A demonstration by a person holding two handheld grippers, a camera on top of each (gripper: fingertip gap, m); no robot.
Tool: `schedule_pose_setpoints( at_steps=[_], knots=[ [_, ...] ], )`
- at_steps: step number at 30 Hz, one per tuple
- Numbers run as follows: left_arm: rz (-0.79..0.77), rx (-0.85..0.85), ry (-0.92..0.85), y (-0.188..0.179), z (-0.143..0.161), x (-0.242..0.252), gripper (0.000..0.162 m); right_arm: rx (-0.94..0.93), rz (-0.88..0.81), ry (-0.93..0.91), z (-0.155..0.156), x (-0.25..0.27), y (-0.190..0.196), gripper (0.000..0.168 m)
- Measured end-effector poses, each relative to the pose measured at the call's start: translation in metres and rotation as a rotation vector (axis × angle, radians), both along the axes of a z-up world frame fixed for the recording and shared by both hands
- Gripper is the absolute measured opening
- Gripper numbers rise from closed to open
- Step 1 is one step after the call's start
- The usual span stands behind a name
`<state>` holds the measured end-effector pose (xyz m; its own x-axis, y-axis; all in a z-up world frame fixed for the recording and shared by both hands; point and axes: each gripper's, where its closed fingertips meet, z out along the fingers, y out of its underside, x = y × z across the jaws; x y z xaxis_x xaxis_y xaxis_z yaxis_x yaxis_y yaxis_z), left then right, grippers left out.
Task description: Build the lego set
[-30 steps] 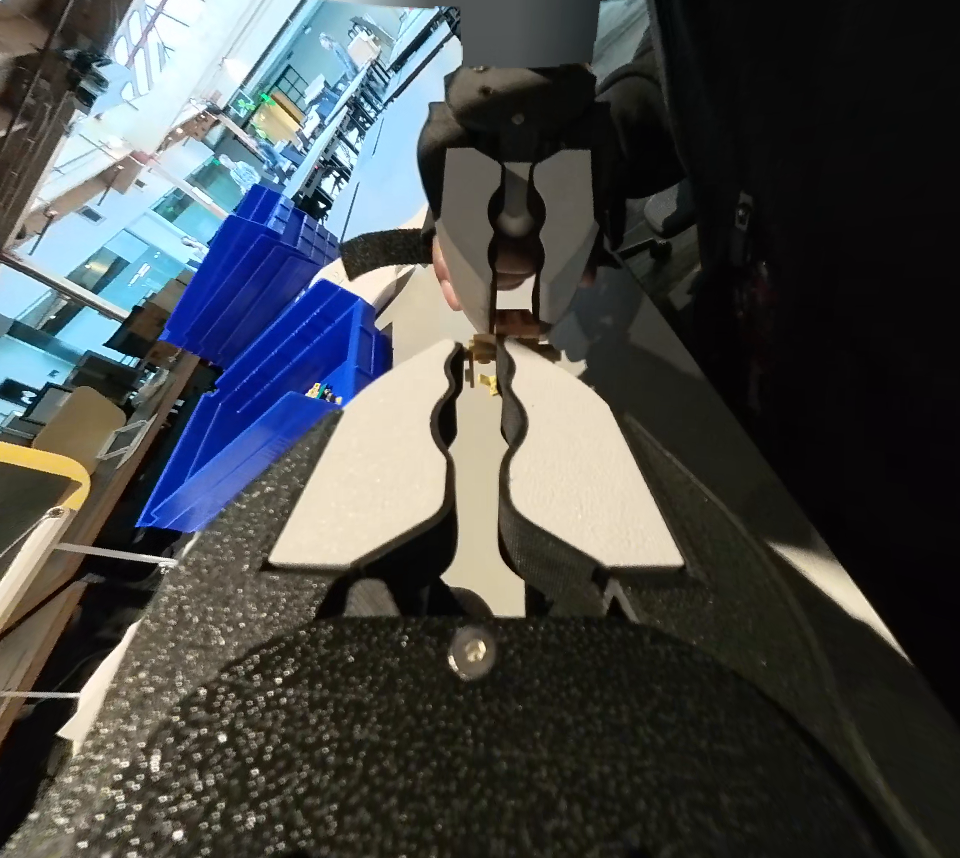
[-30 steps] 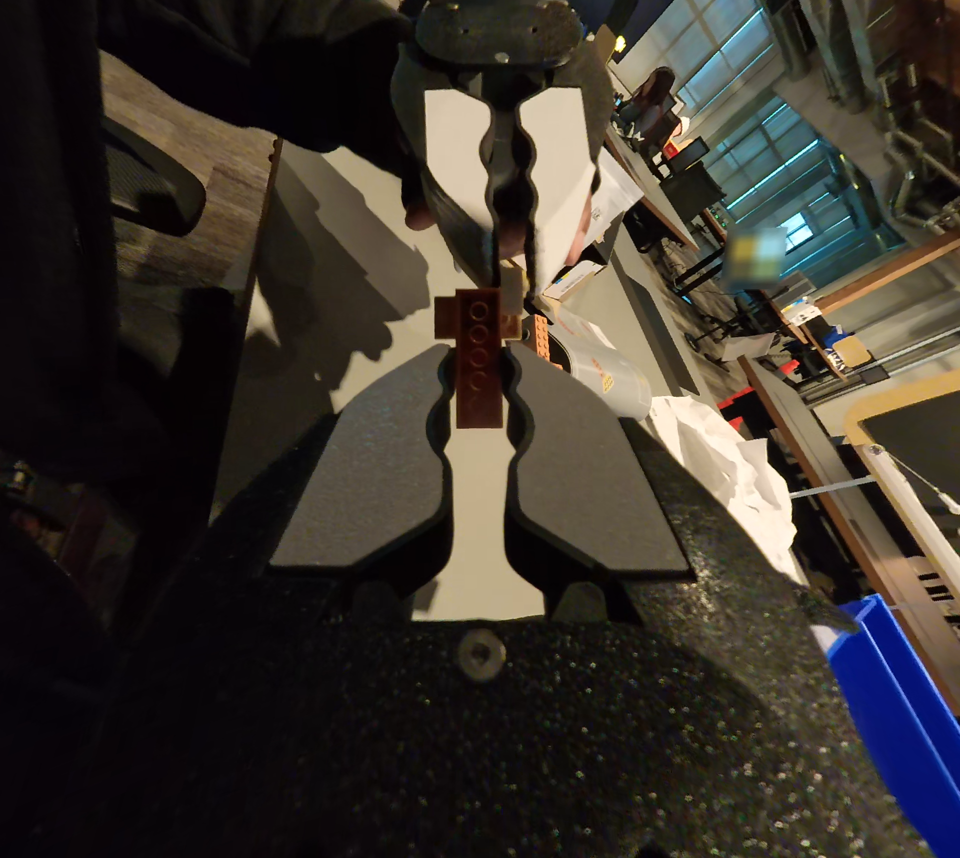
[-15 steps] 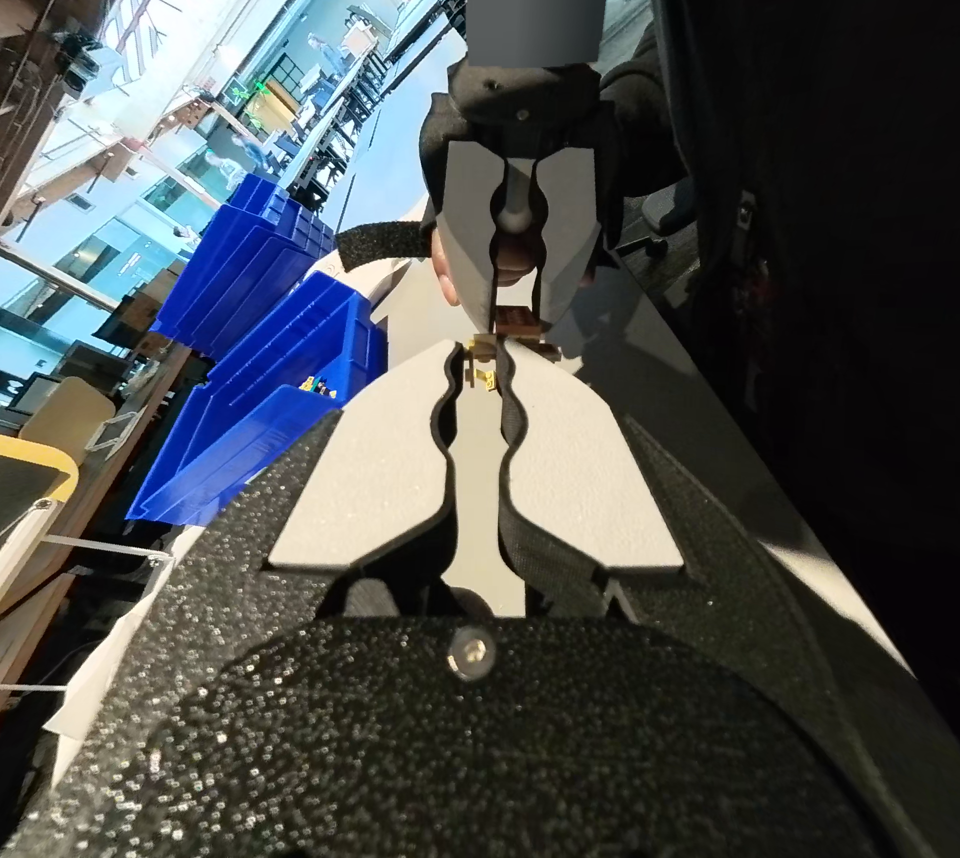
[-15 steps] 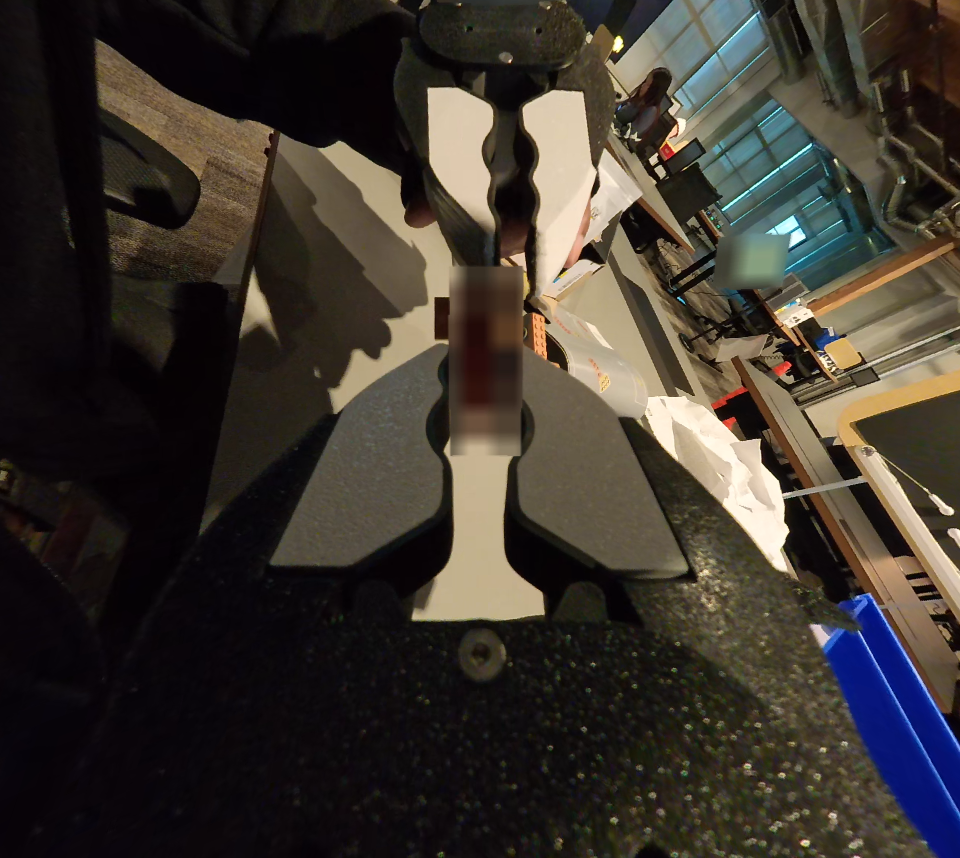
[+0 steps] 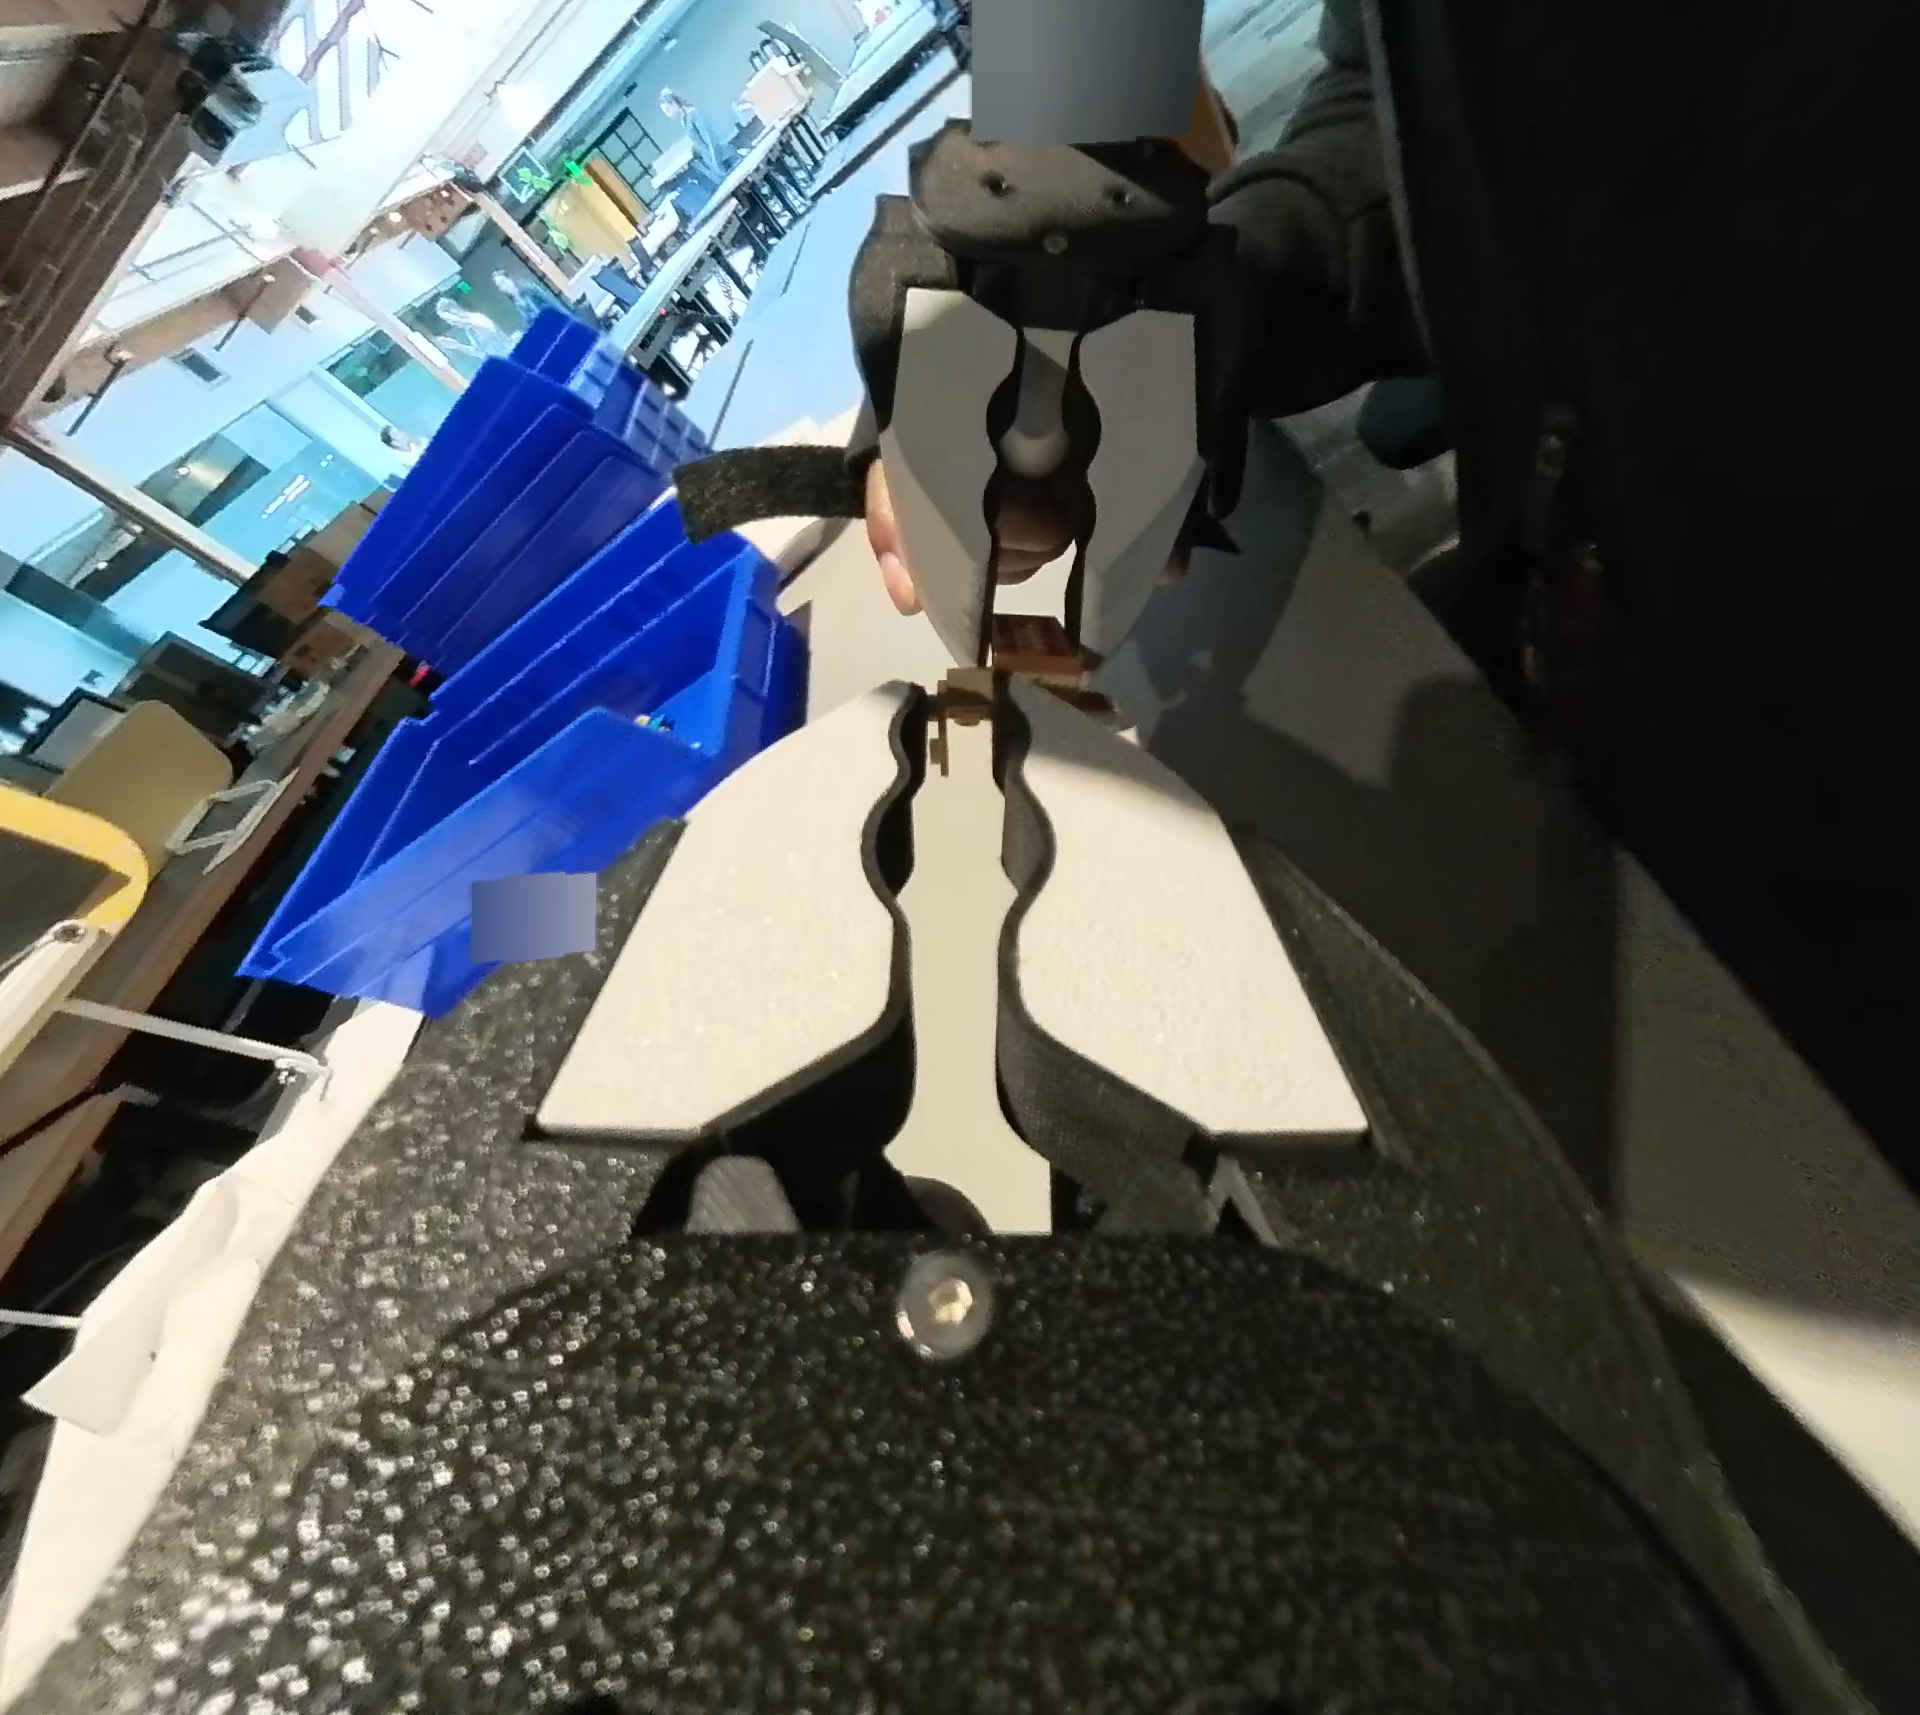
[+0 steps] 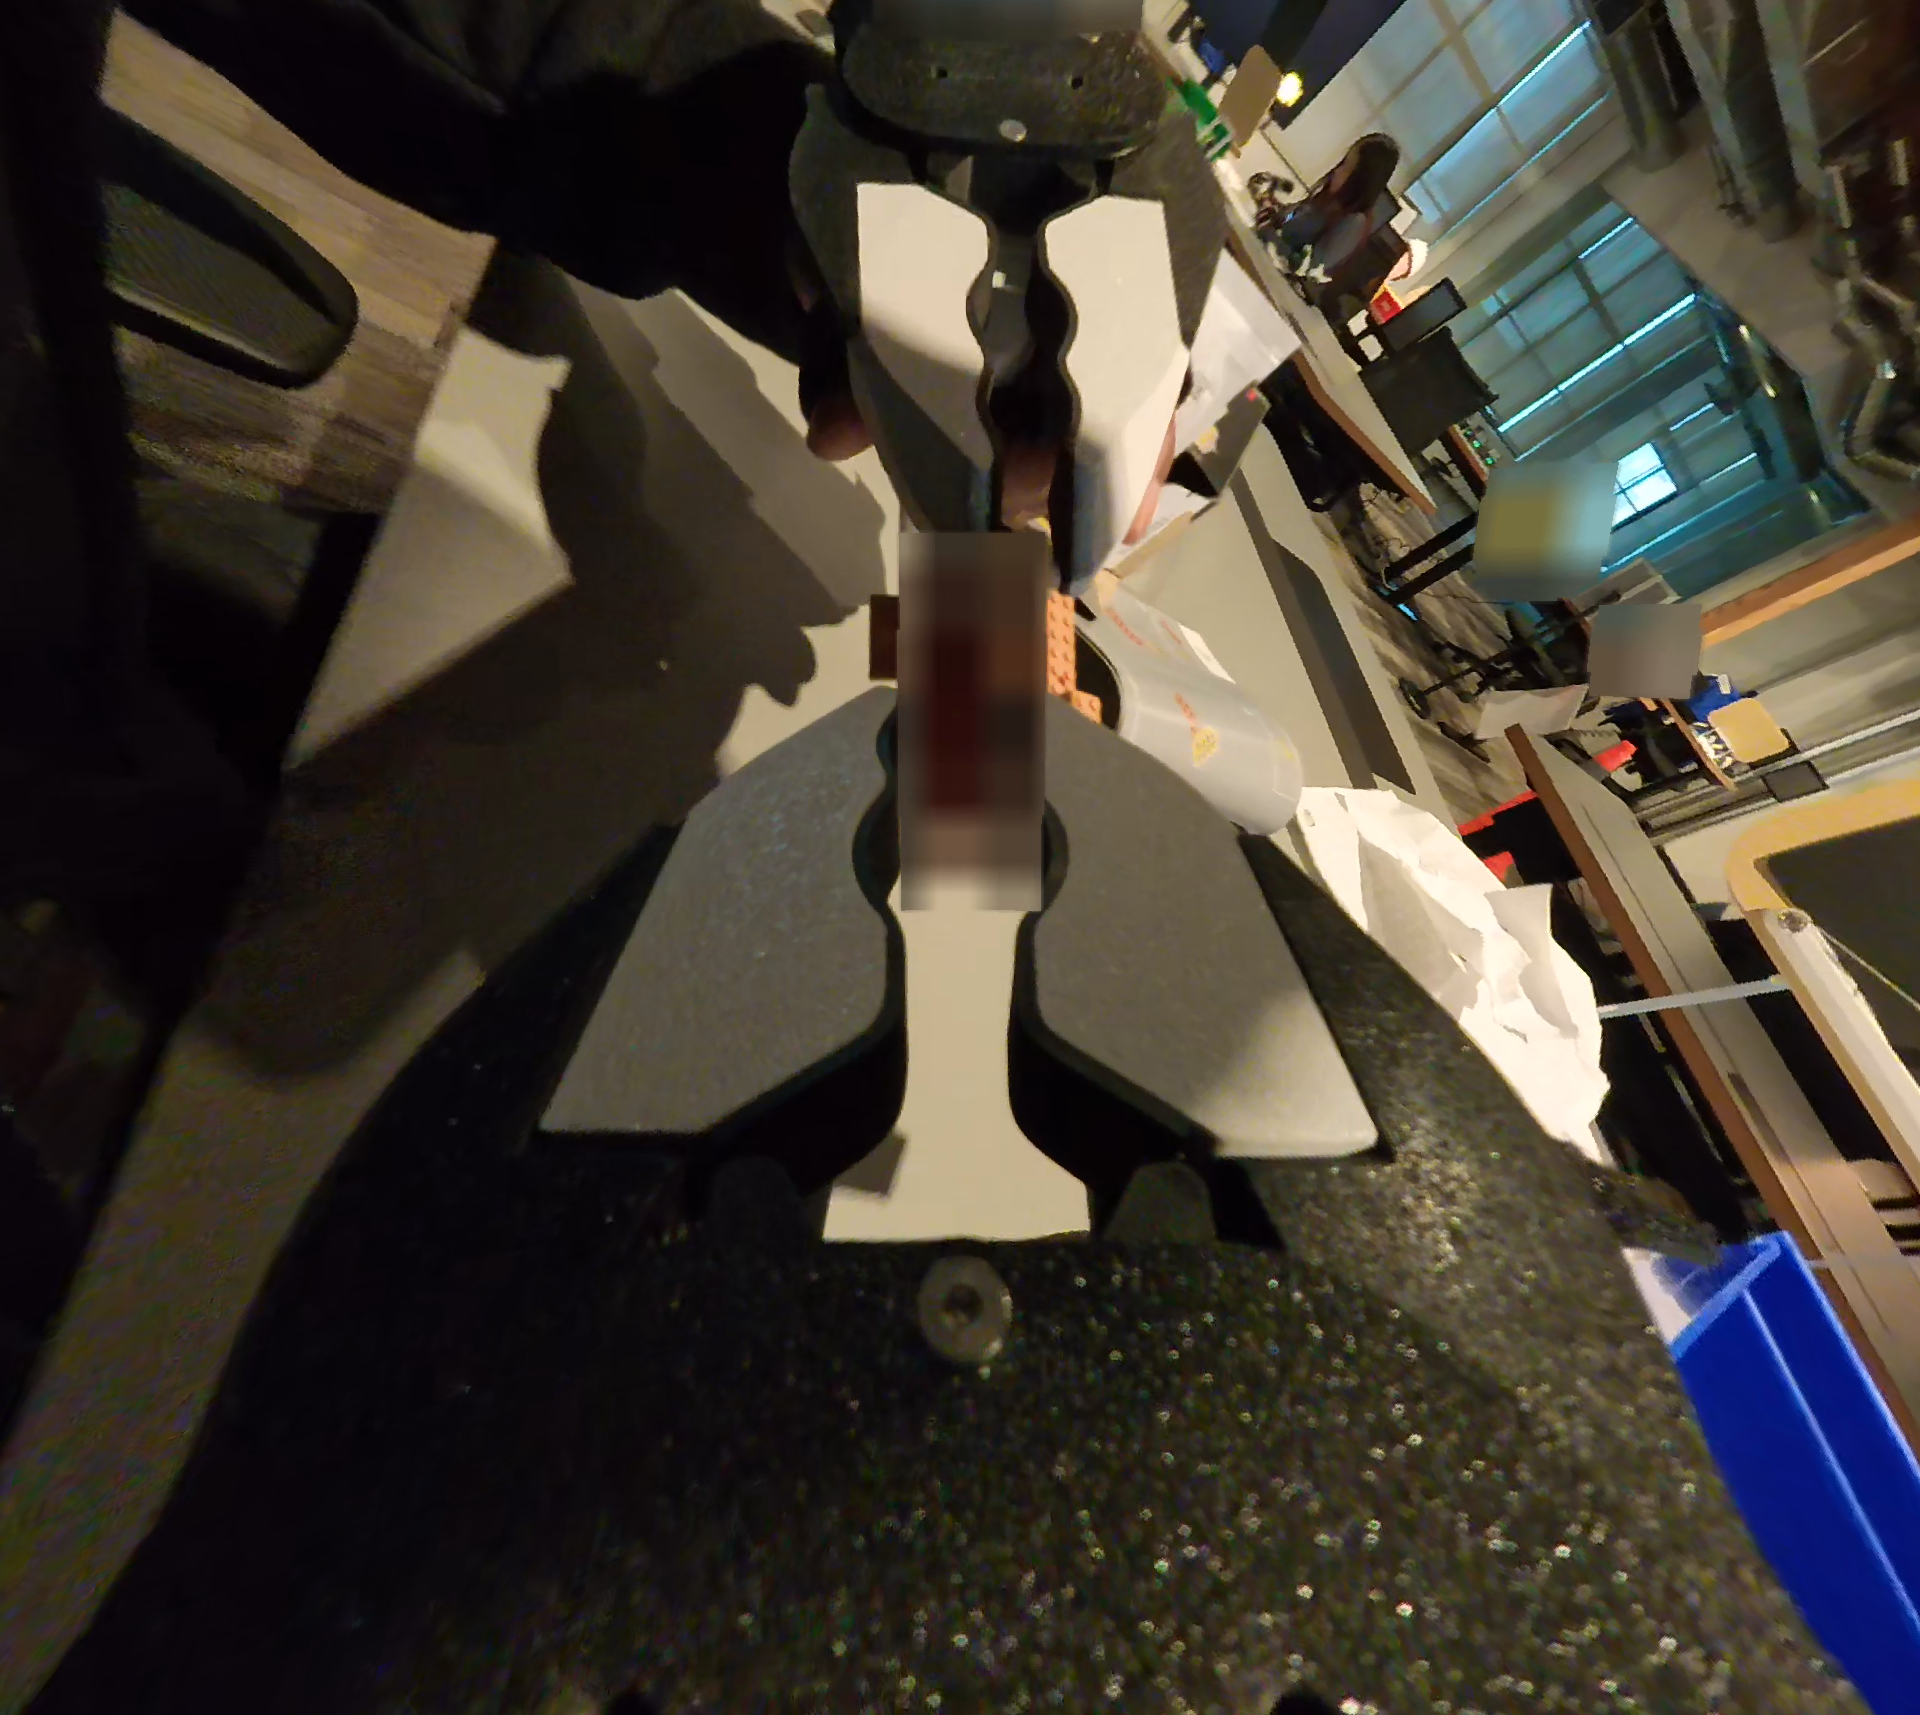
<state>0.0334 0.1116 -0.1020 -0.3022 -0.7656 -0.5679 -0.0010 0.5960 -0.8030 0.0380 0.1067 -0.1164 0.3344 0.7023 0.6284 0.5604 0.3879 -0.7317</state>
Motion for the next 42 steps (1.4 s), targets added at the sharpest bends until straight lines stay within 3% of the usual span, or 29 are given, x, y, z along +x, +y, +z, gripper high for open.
schedule_pose_setpoints(
  at_steps=[12,22,42],
  knots=[
    [0.011,-0.049,-0.050,0.045,-0.005,0.019,0.011,0.028,0.003,-0.058,-0.009,0.018,0.043,0.016],
    [0.024,-0.112,-0.073,0.055,-0.013,0.021,0.011,0.029,-0.042,-0.031,-0.017,0.020,0.052,0.016],
    [0.036,-0.071,-0.085,0.057,-0.014,0.022,0.011,0.078,-0.077,-0.077,-0.025,0.021,0.056,0.016]
  ],
)
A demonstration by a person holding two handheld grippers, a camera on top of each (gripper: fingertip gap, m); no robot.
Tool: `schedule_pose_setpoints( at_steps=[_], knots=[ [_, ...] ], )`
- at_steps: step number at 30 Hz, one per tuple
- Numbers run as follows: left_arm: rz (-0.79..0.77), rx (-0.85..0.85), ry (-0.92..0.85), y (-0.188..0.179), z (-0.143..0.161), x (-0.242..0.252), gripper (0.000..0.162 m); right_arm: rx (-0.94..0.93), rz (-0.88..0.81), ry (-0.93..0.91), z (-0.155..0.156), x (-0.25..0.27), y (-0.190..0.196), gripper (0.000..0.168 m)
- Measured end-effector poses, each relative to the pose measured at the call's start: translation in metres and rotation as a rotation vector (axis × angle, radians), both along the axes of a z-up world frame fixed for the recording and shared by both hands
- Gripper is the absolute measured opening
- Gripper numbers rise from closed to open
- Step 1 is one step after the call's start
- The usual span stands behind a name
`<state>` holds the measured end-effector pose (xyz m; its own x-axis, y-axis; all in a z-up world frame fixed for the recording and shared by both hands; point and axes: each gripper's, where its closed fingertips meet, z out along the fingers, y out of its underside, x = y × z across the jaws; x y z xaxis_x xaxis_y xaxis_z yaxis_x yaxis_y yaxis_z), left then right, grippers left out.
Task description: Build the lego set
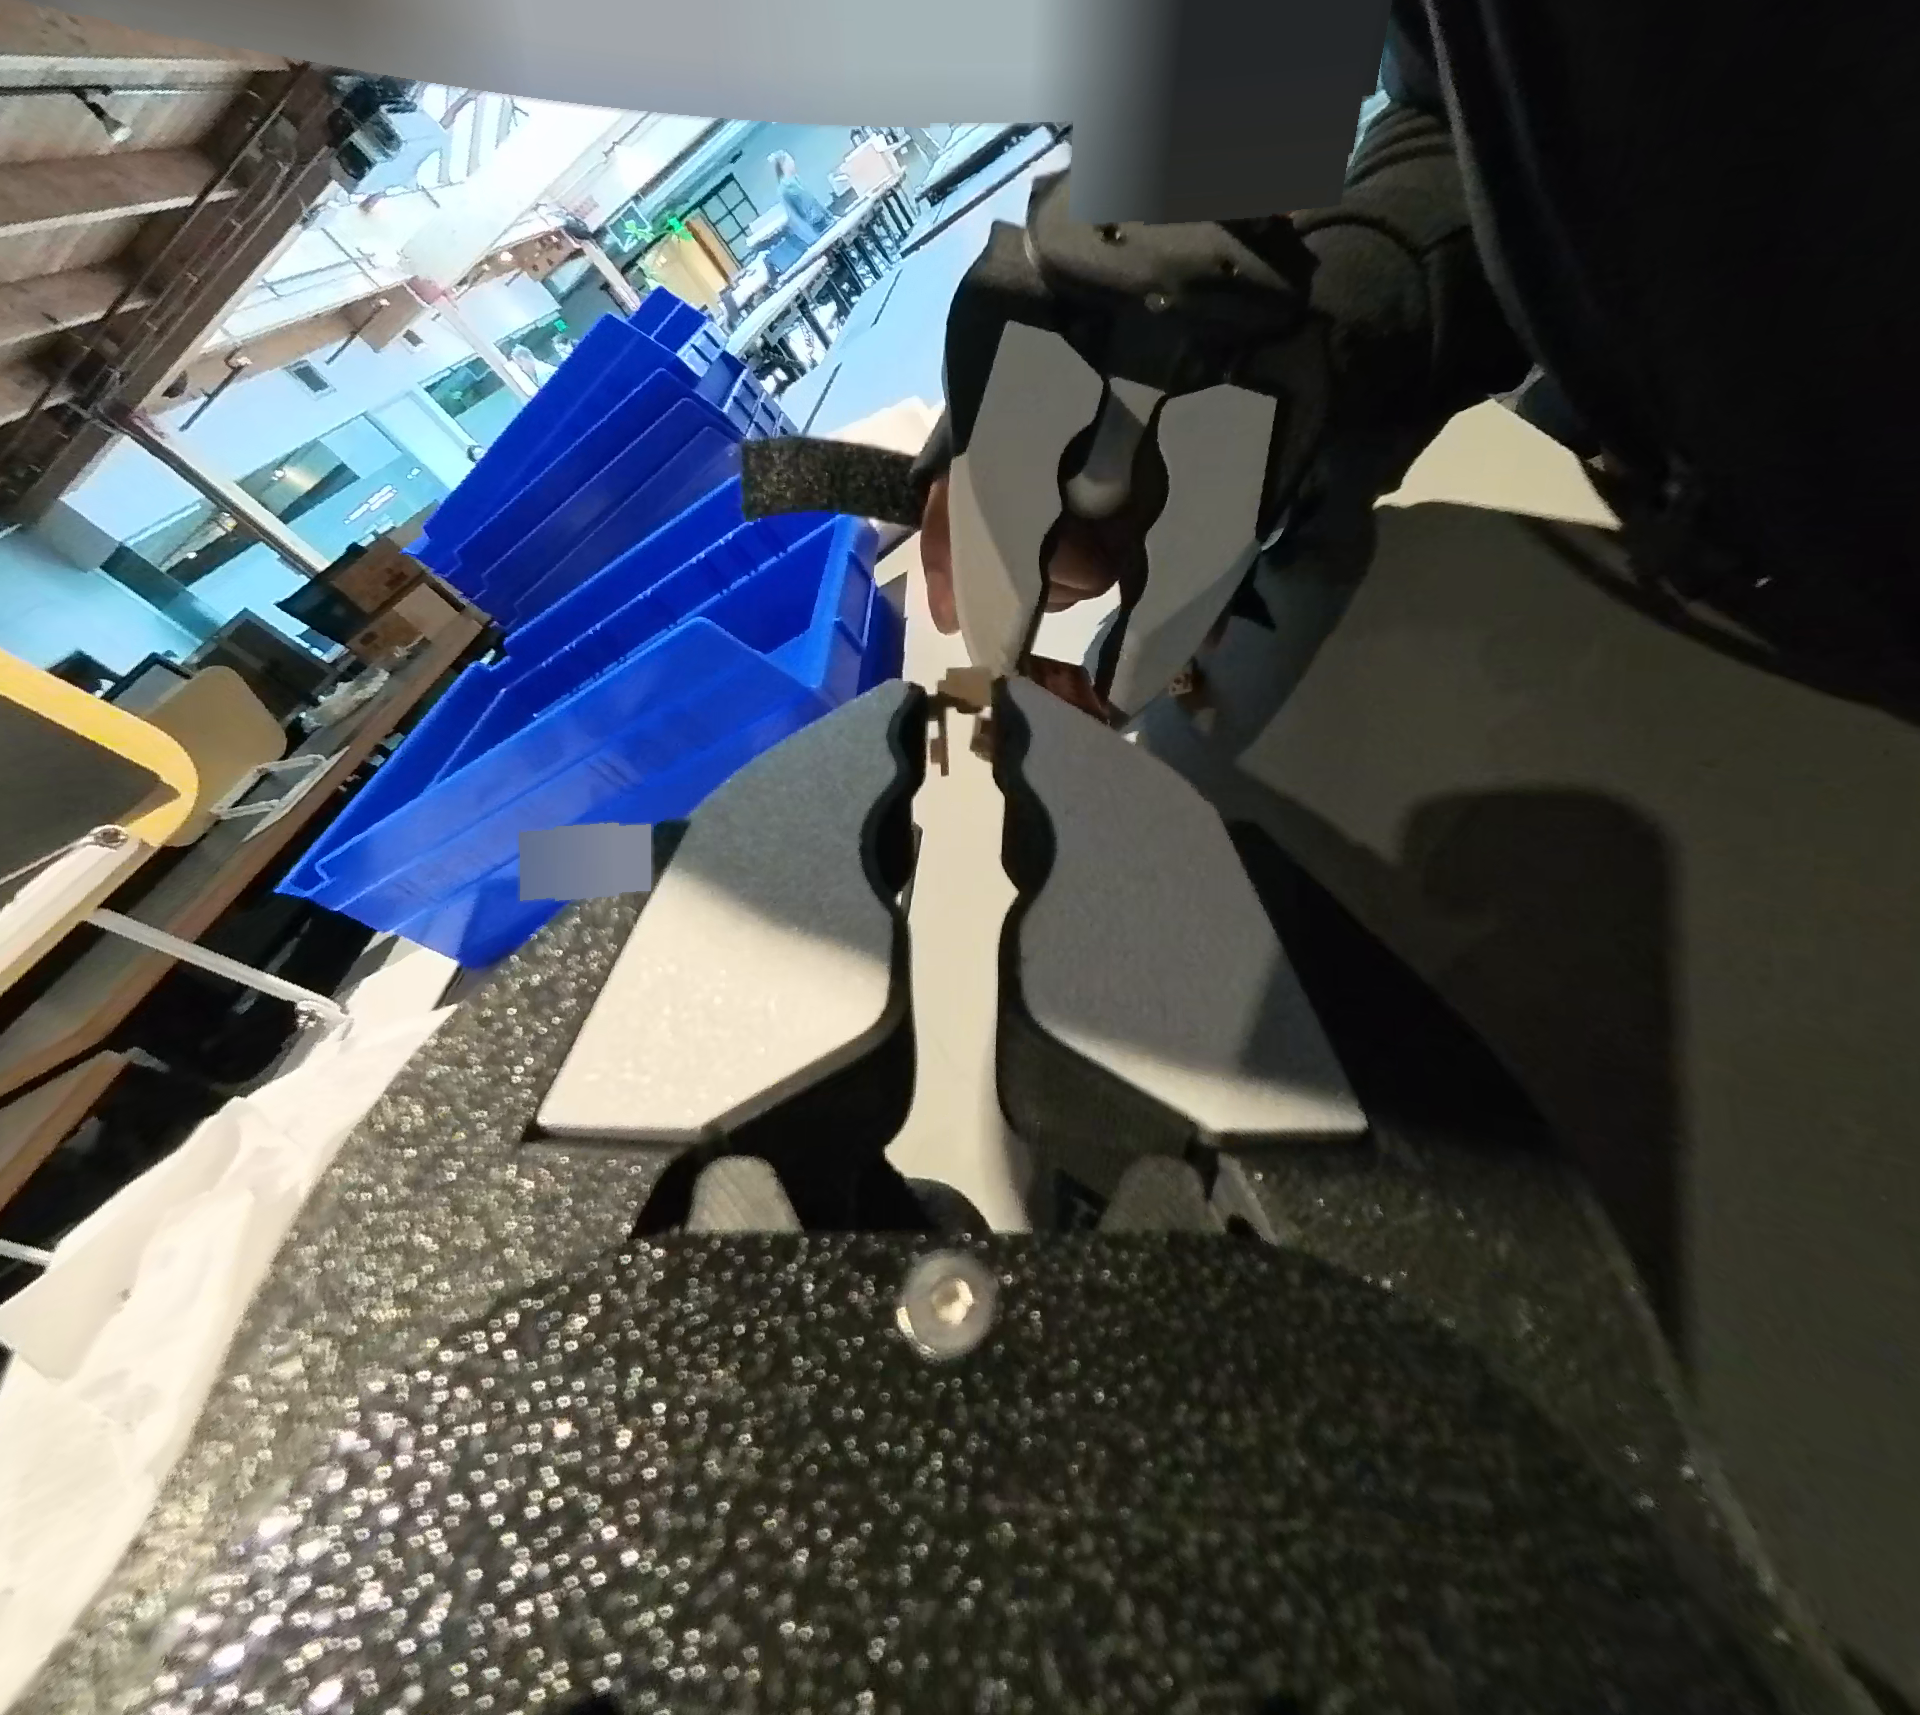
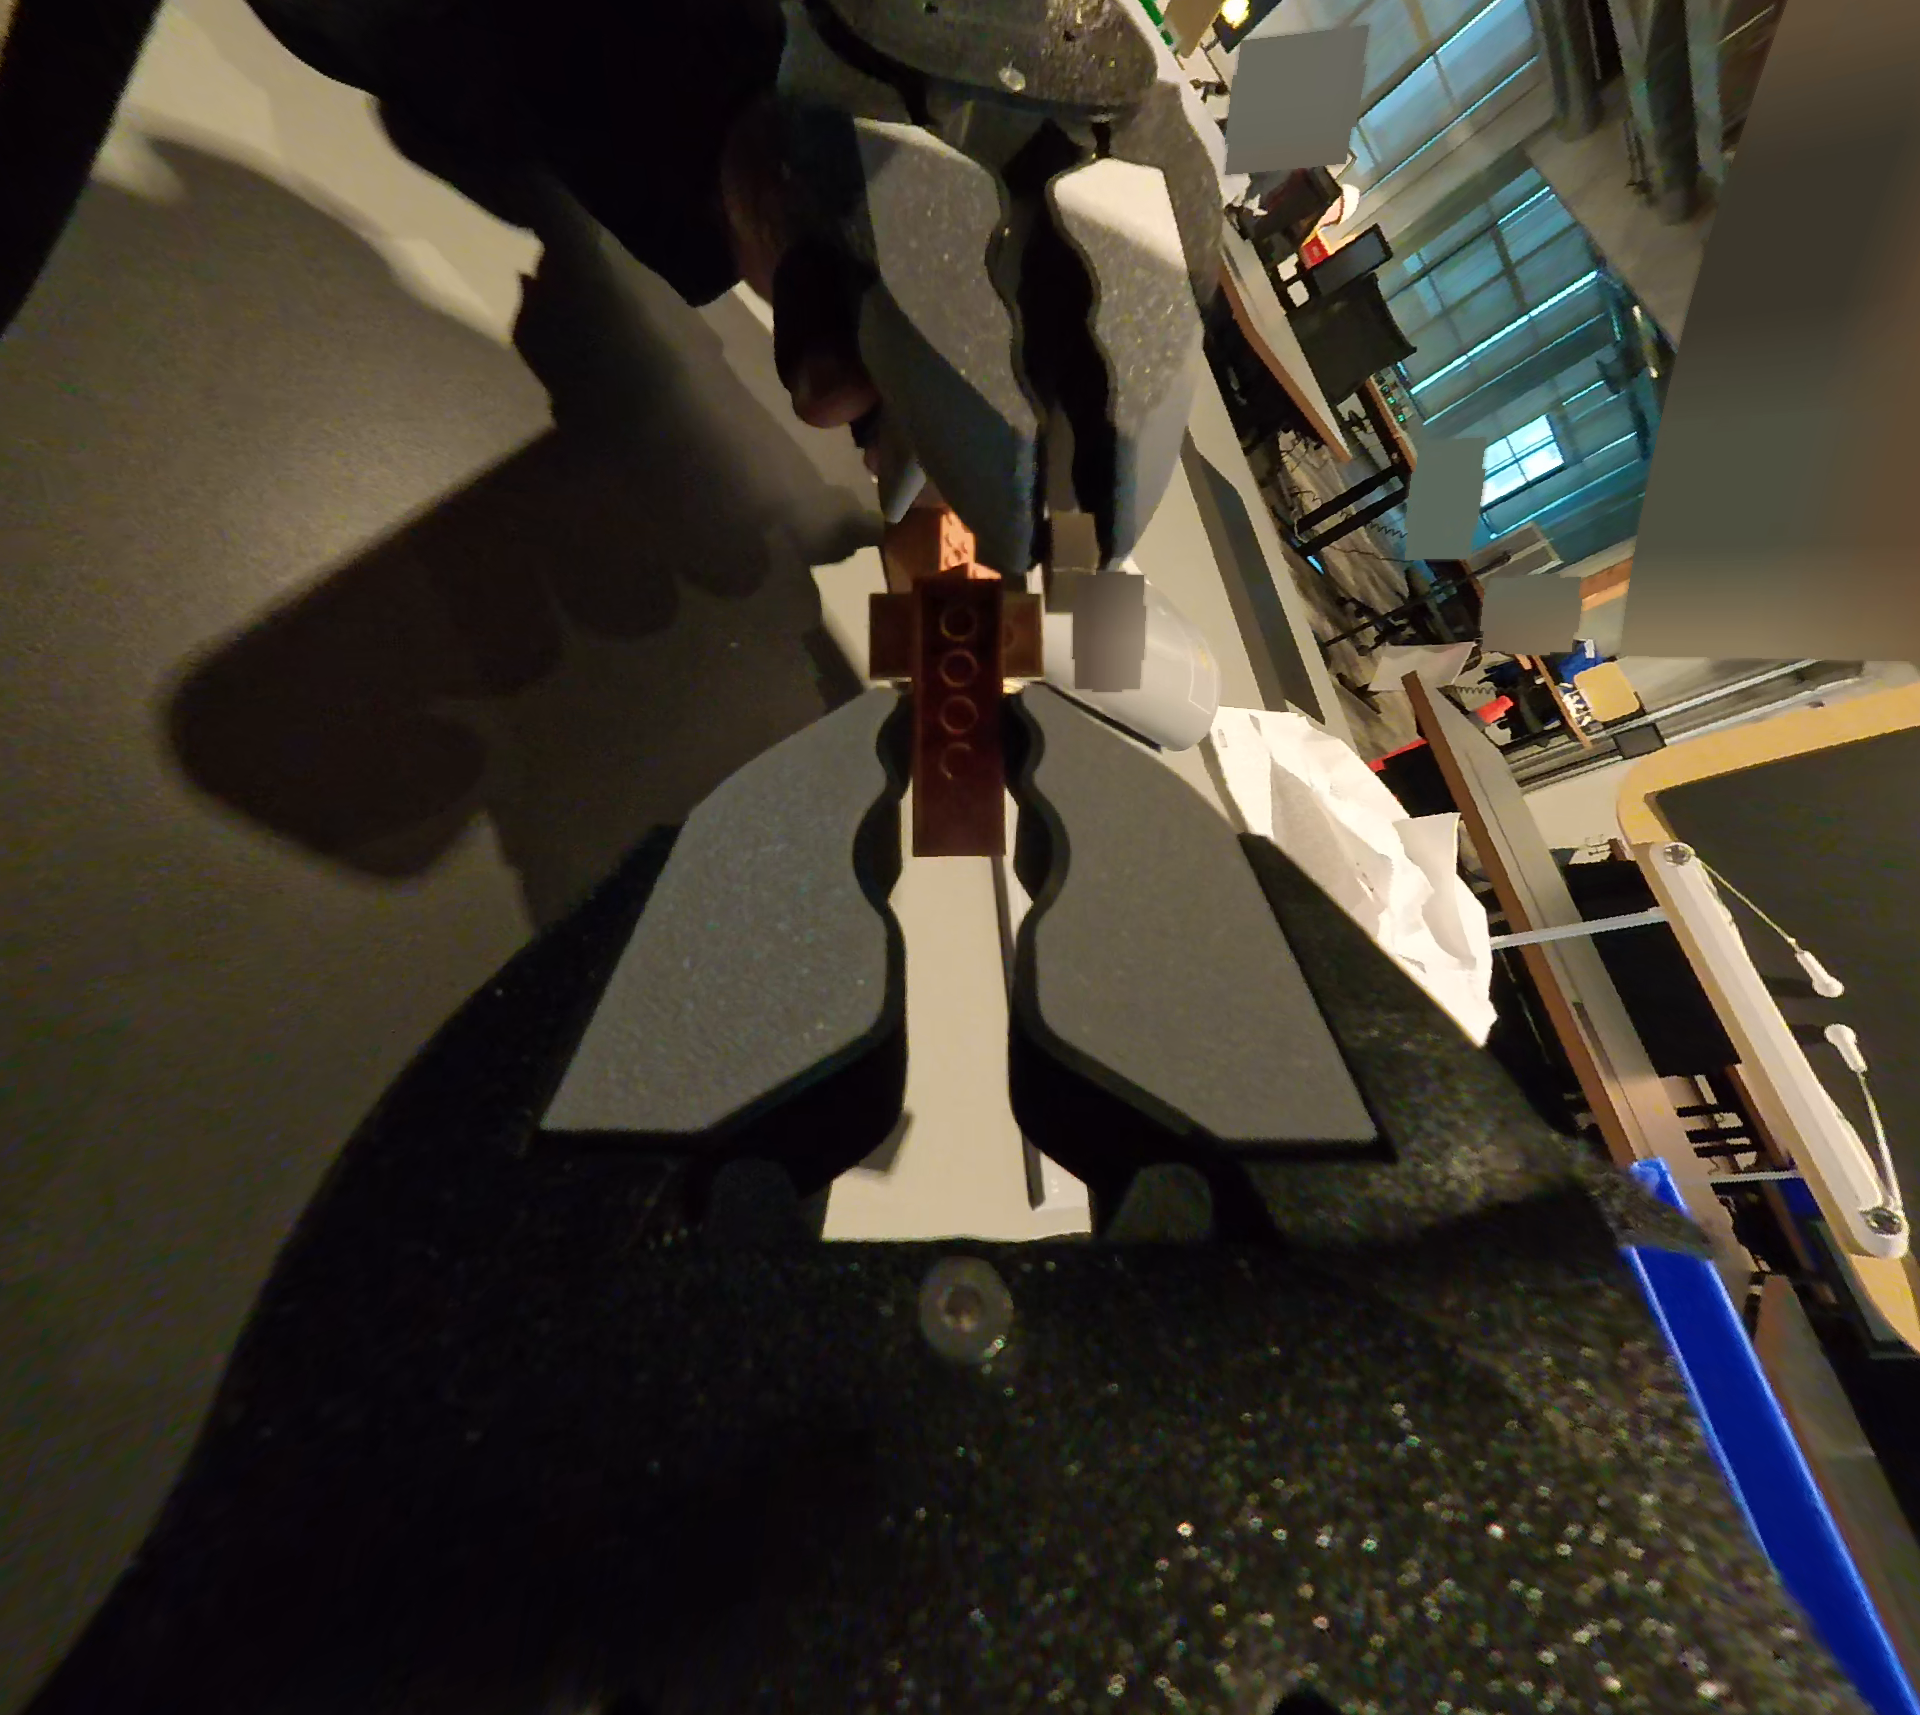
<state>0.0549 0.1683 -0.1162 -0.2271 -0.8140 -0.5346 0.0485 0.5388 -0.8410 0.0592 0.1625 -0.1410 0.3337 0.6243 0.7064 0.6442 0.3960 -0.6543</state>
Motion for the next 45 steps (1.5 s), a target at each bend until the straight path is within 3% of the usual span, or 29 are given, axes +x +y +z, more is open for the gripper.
schedule_pose_setpoints(
  at_steps=[10,24,45],
  knots=[
    [-0.009,0.096,0.058,-0.002,-0.008,-0.003,0.011,0.010,0.021,-0.018,-0.003,-0.003,-0.003,0.016],
    [-0.035,0.095,0.078,-0.005,-0.010,-0.005,0.011,0.014,0.046,-0.021,-0.005,-0.007,-0.006,0.016],
    [-0.089,0.166,0.250,-0.016,-0.015,-0.014,0.011,0.056,0.091,-0.054,-0.007,-0.017,-0.013,0.016]
  ],
)
